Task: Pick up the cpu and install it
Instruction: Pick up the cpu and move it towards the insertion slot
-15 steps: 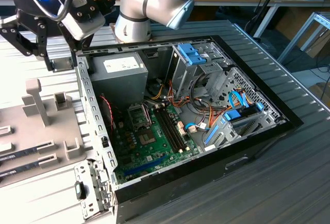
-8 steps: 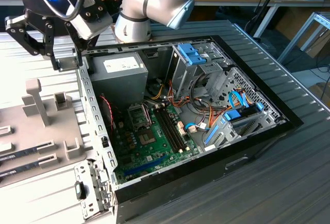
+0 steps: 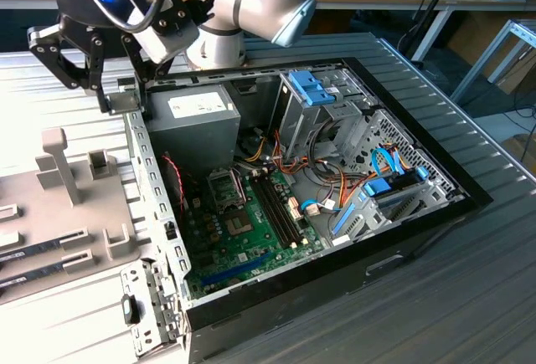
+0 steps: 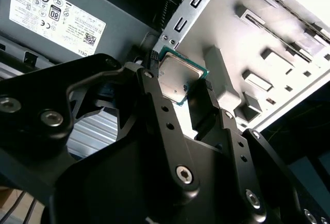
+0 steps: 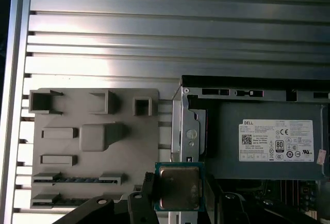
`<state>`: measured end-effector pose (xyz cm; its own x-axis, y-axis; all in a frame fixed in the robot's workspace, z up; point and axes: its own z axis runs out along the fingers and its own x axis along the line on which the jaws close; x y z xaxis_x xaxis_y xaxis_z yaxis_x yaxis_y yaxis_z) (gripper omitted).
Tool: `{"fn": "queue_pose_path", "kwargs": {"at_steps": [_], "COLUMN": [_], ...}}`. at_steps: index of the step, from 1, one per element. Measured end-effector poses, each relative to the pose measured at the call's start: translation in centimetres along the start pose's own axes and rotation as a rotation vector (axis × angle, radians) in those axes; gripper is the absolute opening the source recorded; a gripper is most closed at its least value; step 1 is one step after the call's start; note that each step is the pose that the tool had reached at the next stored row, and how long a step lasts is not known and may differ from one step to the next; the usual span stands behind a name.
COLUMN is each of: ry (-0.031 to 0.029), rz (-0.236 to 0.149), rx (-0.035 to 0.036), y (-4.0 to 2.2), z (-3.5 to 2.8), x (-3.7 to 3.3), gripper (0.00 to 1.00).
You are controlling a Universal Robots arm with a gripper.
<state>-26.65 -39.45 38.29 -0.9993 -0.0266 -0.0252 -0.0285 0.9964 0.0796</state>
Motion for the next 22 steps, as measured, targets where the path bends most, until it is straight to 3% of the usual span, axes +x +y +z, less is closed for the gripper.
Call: {"fn": "queue_pose_path", "kwargs": {"at_steps": [16, 22], "ry": [-0.0001, 0.0], "rz": [0.0, 0.0], "rx": [0.0, 0.0], "y": [-0.07, -0.1], "z": [0.14, 0.24], "x": [-2.08, -3.25], "gripper": [0.47, 0.47]}}
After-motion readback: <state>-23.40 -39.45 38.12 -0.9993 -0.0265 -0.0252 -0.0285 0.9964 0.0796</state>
